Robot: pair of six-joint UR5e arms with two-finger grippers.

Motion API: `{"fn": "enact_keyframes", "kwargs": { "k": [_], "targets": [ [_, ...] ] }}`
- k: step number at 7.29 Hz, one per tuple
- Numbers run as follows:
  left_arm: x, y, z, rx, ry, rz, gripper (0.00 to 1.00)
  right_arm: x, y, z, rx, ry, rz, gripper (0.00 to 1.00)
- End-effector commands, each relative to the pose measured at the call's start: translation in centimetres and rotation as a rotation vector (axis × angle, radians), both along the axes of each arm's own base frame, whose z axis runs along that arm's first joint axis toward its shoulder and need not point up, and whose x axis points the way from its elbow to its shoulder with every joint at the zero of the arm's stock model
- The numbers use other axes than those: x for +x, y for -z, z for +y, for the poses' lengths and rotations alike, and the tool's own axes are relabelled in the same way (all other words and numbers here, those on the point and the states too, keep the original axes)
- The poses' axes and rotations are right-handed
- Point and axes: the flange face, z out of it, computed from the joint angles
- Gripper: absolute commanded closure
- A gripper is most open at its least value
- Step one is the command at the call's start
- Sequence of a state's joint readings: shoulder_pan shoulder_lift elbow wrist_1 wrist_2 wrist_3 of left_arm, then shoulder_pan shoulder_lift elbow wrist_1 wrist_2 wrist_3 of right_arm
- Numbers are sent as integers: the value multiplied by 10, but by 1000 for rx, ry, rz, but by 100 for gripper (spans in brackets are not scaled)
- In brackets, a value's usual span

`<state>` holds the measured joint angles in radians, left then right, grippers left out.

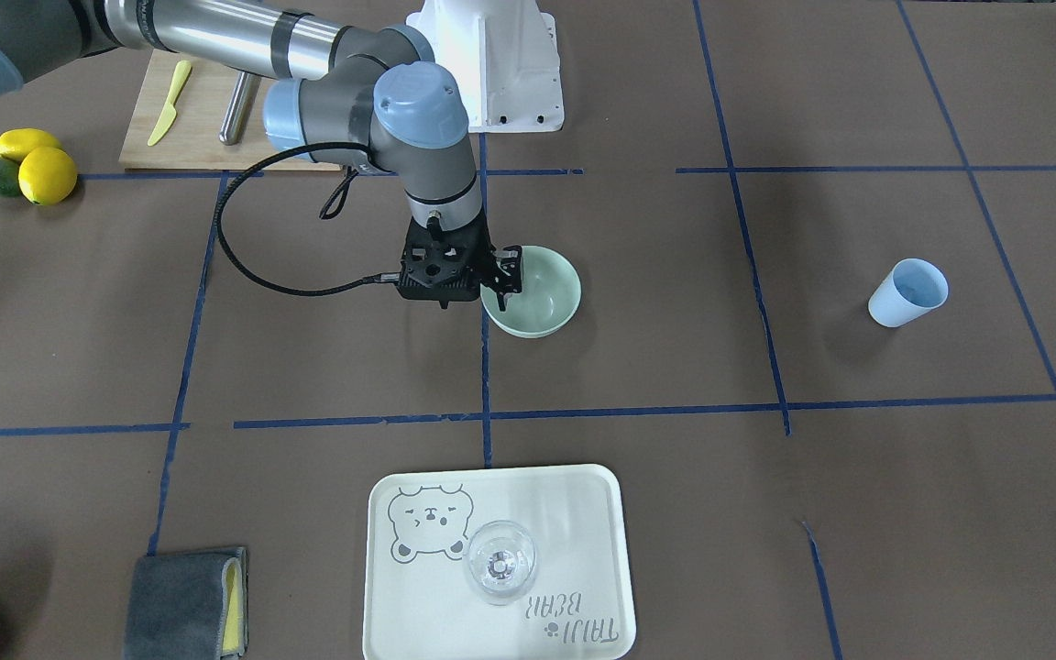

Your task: Pour ice into bowl

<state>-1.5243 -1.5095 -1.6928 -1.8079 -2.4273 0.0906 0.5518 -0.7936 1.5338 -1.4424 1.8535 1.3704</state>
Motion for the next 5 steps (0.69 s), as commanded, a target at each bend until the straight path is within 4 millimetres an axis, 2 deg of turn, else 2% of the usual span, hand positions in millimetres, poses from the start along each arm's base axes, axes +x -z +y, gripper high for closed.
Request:
{"fn": "enact_keyframes", "kwargs": {
  "k": [1, 2, 3, 4, 5],
  "targets": [
    [0, 0, -1, -3, -1, -1, 0, 92, -14, -37, 12, 93, 51, 0],
    [2, 1, -1, -1, -3, 0, 0, 152, -50, -42, 59, 145, 89, 0],
    [4, 8, -6, 8, -2, 1, 0, 219, -89, -56, 127, 207, 142, 0],
    [5, 9, -7, 9, -3, 1, 0, 295, -147, -76, 200, 313, 191, 0],
    [7, 9, -7, 7, -6, 1, 0, 367, -204, -84, 279, 411, 226, 0]
  ]
}}
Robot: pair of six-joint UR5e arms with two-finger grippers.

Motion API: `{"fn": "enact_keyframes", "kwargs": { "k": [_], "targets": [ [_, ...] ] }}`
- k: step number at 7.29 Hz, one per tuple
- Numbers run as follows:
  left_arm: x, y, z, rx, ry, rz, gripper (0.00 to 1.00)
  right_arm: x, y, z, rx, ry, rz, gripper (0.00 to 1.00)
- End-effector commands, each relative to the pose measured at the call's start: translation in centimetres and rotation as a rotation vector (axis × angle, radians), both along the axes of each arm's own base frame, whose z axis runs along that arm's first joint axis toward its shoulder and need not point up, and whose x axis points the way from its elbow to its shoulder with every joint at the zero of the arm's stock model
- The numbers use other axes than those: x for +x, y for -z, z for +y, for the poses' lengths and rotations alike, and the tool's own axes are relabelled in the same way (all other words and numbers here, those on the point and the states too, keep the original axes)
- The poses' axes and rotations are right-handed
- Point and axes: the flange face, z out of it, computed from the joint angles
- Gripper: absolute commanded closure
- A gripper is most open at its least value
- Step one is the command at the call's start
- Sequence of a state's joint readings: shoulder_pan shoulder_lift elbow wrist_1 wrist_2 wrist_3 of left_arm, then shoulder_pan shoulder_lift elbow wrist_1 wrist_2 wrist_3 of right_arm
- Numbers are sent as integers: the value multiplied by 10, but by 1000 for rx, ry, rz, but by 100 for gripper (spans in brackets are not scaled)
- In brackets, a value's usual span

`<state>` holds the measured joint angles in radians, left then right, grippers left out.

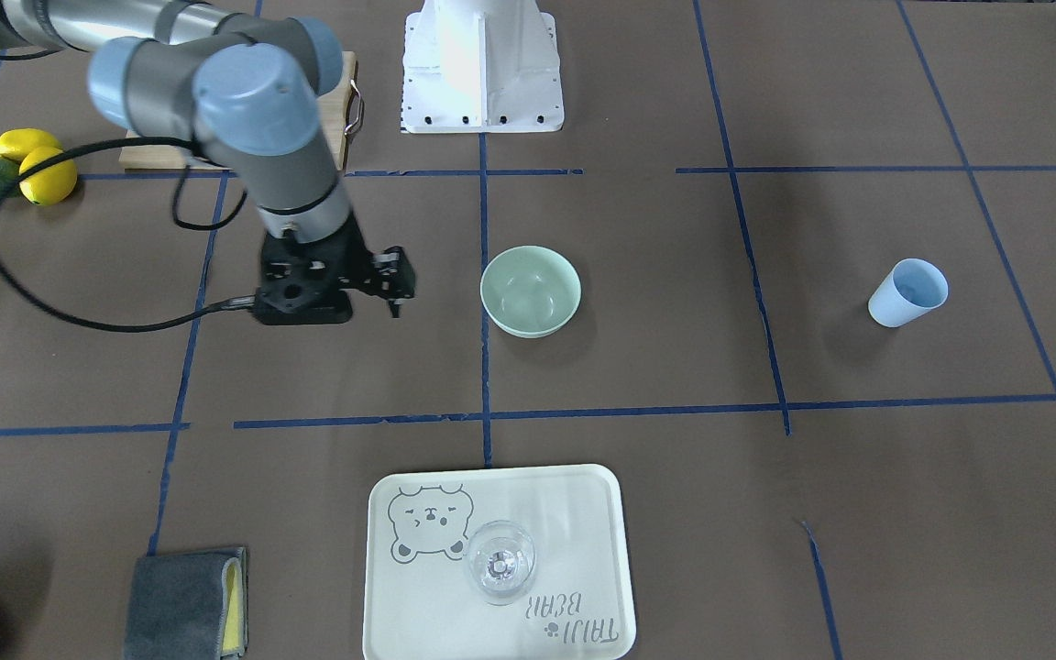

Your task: Pour ice into bowl

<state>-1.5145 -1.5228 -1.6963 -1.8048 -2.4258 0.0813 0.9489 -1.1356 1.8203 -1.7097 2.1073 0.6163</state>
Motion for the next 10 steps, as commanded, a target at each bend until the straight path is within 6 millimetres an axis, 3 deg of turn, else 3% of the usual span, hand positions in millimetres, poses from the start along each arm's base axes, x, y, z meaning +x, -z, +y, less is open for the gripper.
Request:
{"fn": "enact_keyframes", "kwargs": {
  "k": [1, 2, 3, 4, 5, 7, 8, 10],
  "targets": [
    [4, 2, -1, 1, -6, 0, 0, 167, -125, -3, 118, 186, 57, 0],
    [6, 1, -1, -7, -7, -4, 0, 229, -169, 6, 126, 210, 60, 0],
    [7, 0, -1, -13, -9, -6, 0, 272, -227, 36, 91, 227, 56, 0],
    [8, 0, -1, -45, 17, 1, 0, 318, -273, 78, 16, 154, 41, 0],
    [9, 4, -1, -45, 25, 12, 0, 342, -293, 100, 14, 110, 37, 0],
    [11, 49, -31, 226, 27, 26, 0, 349, -304, 113, -15, 88, 6, 0],
    [12, 56, -29, 331, 26, 38, 0, 349, -306, 116, -21, 88, 4, 0],
    [14, 81, -24, 340, 112, 116, 0, 350, -312, 122, -39, 82, 5, 0]
  ]
}}
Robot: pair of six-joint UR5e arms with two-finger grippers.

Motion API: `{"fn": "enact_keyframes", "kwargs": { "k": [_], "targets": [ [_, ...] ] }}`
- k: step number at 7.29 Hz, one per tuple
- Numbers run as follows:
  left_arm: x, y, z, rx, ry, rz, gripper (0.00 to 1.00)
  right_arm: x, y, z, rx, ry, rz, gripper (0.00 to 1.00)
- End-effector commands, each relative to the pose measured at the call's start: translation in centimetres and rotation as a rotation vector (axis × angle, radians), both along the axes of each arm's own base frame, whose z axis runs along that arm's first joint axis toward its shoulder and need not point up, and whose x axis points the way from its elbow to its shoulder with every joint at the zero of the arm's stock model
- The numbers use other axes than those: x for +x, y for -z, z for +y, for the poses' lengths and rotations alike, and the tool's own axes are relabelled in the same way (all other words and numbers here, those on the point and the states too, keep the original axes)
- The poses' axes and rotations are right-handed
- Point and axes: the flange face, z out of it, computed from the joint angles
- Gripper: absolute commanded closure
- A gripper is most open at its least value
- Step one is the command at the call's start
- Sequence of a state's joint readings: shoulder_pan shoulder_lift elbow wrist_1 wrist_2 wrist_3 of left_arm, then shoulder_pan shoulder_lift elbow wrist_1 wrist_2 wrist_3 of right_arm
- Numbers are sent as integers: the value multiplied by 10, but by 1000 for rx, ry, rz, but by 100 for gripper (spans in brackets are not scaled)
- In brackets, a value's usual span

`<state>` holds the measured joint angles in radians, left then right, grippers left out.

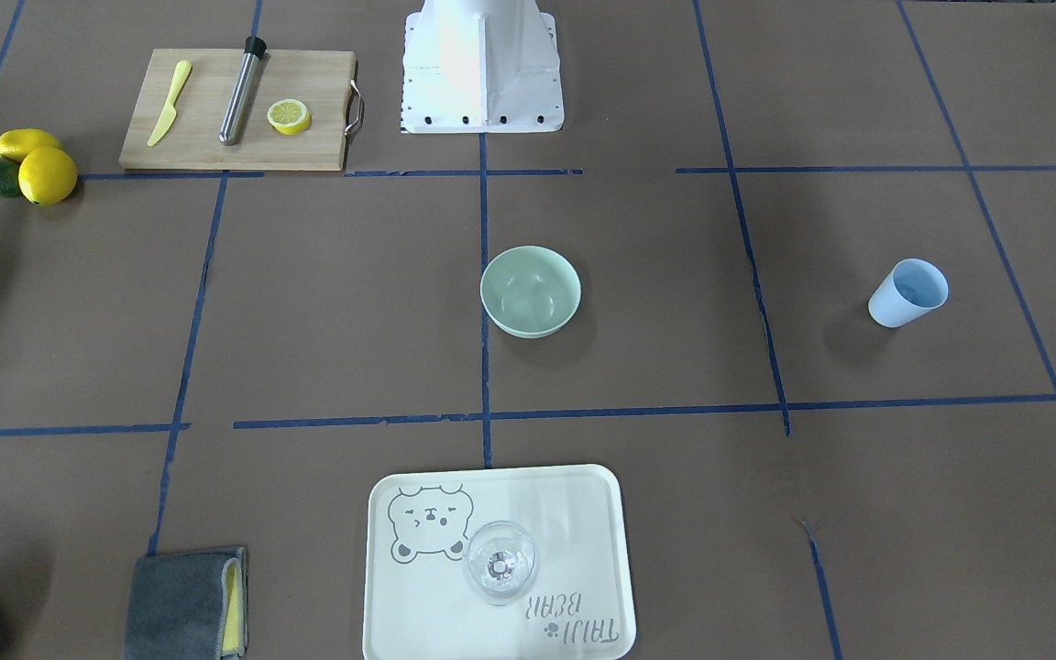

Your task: Pour ice into bowl

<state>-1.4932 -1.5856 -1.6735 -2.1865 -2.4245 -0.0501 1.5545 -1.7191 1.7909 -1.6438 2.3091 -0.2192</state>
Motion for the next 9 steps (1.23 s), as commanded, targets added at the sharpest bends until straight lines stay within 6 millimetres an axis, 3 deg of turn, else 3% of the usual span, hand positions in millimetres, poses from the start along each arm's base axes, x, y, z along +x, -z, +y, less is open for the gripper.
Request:
{"fn": "enact_keyframes", "kwargs": {
  "k": [1, 3, 4, 5, 6, 7, 9],
  "targets": [
    [14, 22, 16, 10, 99, 154, 0, 1, -6, 6, -16, -6, -1, 0],
    [70, 10, 61, 129, 178, 223, 0, 1, -8, 8, -20, -6, -1, 0],
    [117, 7, 67, 45, 248, 282, 0, 1, -7, 9, -18, -5, -1, 0],
    [148, 10, 71, 43, 317, 314, 0, 2, -8, 12, -21, -8, -1, 0],
    [174, 0, 82, 70, 378, 280, 0, 2, -9, 12, -22, -8, -2, 0],
    [190, -12, 100, 109, 440, 259, 0, 4, -12, 18, -29, -10, -2, 0],
    [170, -40, 138, 165, 528, 243, 0, 8, -14, 24, -36, -21, -9, 0]
  ]
}}
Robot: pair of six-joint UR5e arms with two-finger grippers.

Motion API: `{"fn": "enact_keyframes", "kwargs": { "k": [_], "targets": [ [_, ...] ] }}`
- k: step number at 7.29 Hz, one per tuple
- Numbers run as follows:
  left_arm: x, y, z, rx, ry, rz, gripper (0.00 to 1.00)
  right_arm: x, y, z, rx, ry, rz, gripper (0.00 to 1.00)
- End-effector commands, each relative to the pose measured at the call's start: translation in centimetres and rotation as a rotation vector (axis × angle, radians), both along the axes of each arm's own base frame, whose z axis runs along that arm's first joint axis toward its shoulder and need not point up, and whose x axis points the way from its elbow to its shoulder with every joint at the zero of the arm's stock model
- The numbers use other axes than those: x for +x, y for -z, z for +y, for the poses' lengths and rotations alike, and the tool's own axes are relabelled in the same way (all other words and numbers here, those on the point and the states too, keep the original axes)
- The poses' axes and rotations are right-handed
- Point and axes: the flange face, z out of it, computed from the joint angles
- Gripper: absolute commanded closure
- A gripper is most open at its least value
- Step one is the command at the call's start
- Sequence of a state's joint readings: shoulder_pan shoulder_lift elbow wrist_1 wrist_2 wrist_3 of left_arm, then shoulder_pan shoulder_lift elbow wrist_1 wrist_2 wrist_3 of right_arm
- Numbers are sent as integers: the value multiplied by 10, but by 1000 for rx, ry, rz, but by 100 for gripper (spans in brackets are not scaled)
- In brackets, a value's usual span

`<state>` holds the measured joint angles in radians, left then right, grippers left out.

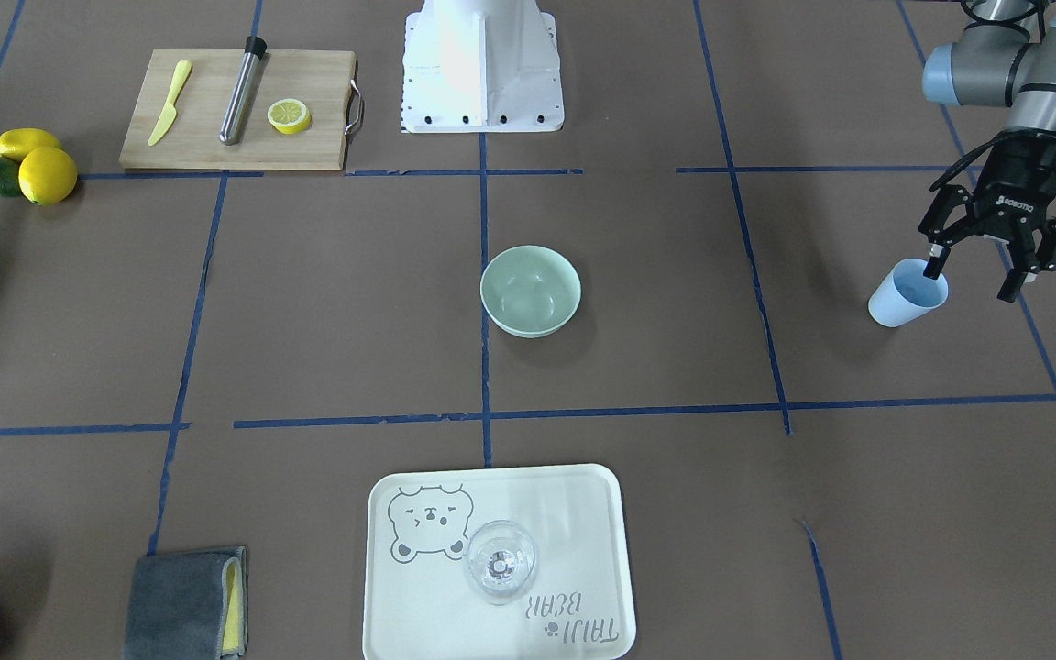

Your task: Pour ice into bowl

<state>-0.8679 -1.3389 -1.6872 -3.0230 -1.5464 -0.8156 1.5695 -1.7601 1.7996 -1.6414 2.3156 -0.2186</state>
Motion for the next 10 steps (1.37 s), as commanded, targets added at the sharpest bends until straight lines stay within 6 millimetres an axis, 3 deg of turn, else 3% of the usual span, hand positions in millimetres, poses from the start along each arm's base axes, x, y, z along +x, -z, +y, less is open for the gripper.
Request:
{"fn": "enact_keyframes", "kwargs": {
  "k": [1, 2, 4, 6, 10],
  "targets": [
    [-4, -23, 32, 35, 139, -50, 0, 3, -3, 6, -5, -10, -2, 0],
    [2, -26, 38, 45, 180, -66, 0, 4, -5, 8, -8, -11, -2, 0],
    [46, -31, 64, 22, 213, -11, 0, 6, -5, 10, -9, -18, -2, 0],
    [79, -49, 91, -10, 251, 27, 0, 8, -3, 10, -8, -24, -2, 0],
    [90, -69, 102, -12, 288, 17, 0, 8, -3, 10, -7, -26, -2, 0]
  ]
}}
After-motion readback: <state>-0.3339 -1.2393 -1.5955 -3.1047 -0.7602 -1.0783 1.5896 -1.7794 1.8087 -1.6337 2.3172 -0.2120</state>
